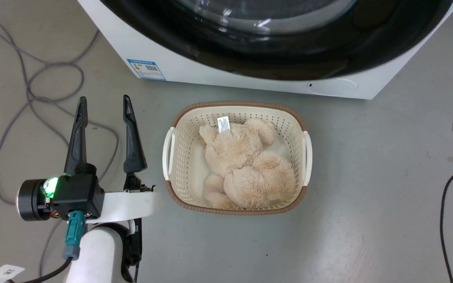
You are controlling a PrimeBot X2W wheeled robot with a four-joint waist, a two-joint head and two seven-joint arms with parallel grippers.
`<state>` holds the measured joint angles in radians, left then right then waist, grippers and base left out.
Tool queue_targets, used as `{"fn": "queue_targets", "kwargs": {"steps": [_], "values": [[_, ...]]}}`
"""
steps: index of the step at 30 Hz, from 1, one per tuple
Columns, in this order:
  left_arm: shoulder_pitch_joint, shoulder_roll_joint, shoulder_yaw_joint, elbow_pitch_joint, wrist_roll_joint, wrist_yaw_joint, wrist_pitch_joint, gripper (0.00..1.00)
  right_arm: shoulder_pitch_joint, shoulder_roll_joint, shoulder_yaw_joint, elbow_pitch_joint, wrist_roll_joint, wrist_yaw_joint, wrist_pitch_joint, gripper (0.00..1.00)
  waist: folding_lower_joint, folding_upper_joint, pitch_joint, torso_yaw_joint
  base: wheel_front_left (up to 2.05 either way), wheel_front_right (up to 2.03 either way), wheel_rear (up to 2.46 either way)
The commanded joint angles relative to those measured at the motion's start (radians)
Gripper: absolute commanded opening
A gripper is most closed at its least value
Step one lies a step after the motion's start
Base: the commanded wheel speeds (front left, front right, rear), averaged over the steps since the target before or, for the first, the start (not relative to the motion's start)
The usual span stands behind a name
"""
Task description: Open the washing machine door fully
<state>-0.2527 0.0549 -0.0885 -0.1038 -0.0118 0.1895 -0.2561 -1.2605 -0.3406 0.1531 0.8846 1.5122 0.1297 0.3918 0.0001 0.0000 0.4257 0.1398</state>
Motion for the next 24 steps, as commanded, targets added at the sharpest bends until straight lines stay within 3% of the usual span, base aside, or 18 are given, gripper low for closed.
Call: {"fn": "queue_targets", "kwargs": {"steps": [1,15,24], "values": [[-0.007,0.003,0.001,-0.001,-0.001,-0.001,-0.006,1.0,0.022,0.019,0.018,-0.001,-0.004,0.001,0.017,0.0,-0.0001,0.0,-0.009,-0.003,0.0,0.0,0.0],[0.055,0.01,0.021,0.02,0.002,-0.007,-0.006,1.0,0.233,0.02,0.082,-0.121,0.008,0.001,0.128,0.0,-0.0001,0.0,-0.106,-0.031,0.0,0.0,0.0],[0.11,0.019,0.029,0.04,0.002,-0.012,-0.006,1.0,0.431,0.037,0.124,-0.277,0.043,0.001,0.207,0.0,-0.0001,0.0,-0.187,-0.057,0.0,0.0,0.0]]}}
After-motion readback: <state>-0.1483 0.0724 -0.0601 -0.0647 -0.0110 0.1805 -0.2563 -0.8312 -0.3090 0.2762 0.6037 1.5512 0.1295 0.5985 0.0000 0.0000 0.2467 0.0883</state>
